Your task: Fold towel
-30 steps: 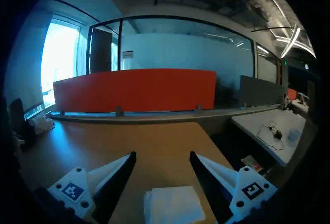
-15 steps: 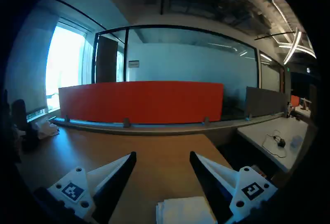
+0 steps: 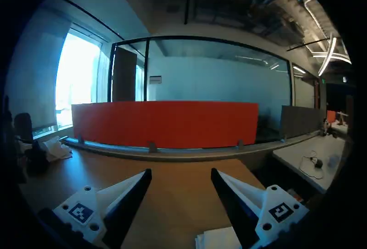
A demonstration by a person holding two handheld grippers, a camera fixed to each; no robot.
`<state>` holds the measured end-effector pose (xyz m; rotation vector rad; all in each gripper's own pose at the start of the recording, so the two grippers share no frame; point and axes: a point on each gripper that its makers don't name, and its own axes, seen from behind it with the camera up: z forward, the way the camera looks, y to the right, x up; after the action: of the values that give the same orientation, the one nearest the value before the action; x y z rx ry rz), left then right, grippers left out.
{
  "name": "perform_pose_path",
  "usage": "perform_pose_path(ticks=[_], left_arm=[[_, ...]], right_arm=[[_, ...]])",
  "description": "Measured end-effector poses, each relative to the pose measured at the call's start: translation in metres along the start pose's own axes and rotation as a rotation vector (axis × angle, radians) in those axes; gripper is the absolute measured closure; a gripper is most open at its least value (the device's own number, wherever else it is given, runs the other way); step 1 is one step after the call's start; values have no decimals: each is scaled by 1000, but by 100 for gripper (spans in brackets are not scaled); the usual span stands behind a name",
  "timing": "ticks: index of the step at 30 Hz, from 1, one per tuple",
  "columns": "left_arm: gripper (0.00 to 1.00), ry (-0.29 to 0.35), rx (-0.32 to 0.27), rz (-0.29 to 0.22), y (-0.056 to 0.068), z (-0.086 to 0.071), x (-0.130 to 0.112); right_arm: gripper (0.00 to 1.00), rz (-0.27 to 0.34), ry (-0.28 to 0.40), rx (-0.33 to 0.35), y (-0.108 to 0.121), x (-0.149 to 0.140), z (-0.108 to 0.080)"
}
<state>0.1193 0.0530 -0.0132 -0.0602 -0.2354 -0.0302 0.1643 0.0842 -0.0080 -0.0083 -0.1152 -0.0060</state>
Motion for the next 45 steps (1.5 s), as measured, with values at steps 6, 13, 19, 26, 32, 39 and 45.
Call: perform_pose_path(ticks=[6,13,19,26,32,39,45], left_arm=[[11,16,13,-9,-2,5,6],[11,36,7,-9,-6,2,12],[11,48,15,-14,-10,5,14],[11,70,8,-24,-10,2,15],[11,90,3,-14,-8,2,13],[11,109,3,-9,-8,4,0],[11,117,14,-18,-13,7,-19]], right_arm=[[0,4,9,20,-30,4,5],[0,18,27,25,-54,12,9],[0,32,30,24,-65,11,10],[0,40,28,19,-73,11,9],[0,47,36,23,-82,14,7],[0,46,46,1,-82,7,5],[0,50,54,-27,-78,-3,0]])
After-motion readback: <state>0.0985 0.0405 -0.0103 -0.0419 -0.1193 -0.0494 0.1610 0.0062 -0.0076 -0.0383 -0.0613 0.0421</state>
